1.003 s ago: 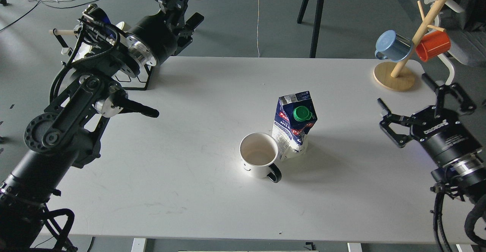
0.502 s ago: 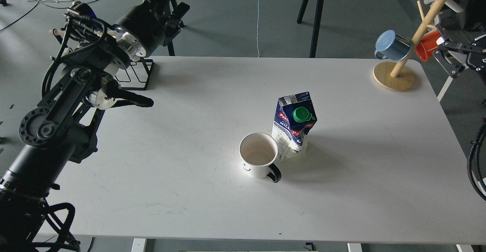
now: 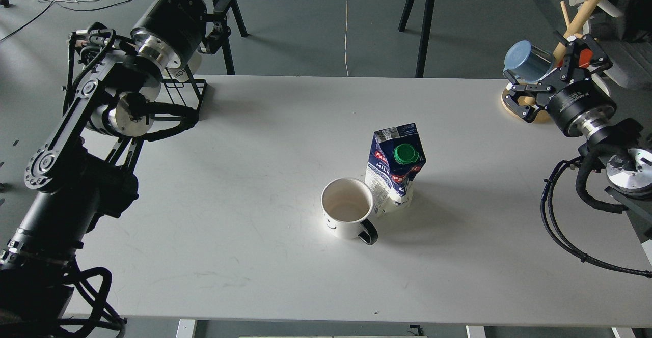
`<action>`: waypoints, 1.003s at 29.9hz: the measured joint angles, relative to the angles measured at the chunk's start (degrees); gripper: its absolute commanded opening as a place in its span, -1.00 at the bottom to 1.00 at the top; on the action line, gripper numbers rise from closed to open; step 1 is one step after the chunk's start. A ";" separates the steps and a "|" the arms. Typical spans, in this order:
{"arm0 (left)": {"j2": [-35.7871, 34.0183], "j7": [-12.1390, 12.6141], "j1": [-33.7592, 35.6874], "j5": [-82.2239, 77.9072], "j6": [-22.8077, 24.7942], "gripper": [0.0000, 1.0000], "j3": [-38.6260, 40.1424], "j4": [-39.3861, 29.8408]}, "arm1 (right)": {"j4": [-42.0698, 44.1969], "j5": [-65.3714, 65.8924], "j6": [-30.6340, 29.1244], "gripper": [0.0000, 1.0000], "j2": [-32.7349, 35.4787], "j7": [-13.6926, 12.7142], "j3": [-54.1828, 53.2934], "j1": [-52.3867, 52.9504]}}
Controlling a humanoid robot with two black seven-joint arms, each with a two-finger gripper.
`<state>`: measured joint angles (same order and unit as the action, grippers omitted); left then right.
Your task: Place cup and milk with both arms
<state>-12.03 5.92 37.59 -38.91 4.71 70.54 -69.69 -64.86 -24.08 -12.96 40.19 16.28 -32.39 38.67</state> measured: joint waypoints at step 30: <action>0.09 -4.80 -2.98 2.82 -4.18 0.99 -3.30 4.76 | 1.03 12.36 -3.50 1.00 0.63 1.77 -5.83 -4.08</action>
<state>-11.94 1.11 34.61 -36.09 0.53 67.25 -64.93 -63.83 -11.72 -16.46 40.82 18.05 -38.22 34.59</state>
